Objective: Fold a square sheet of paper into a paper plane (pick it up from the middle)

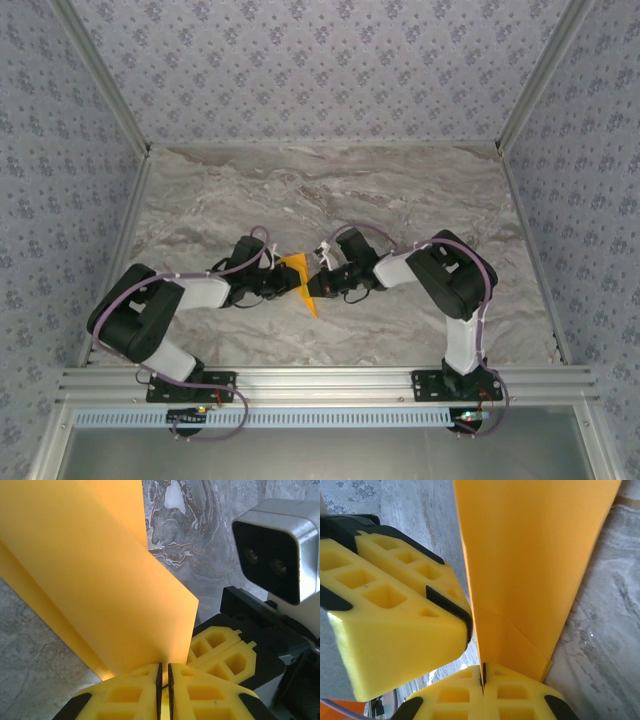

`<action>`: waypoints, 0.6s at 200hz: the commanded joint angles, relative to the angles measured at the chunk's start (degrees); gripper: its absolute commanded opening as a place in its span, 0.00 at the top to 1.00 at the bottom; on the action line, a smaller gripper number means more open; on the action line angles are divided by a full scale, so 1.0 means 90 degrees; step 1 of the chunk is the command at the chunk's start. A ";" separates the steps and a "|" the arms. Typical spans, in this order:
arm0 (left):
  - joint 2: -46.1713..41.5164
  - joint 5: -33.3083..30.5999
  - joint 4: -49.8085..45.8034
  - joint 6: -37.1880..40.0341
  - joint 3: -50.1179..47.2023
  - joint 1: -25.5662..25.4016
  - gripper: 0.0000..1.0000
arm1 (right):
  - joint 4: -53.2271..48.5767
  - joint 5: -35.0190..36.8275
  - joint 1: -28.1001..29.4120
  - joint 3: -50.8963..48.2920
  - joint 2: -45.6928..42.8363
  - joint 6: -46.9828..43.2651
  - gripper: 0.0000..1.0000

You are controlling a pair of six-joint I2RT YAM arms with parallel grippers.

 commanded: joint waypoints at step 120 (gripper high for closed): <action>0.0492 -0.0142 0.0130 0.0189 0.0189 -0.0049 0.85 | -0.0868 0.0225 0.0019 0.0149 -0.0190 -0.0306 0.89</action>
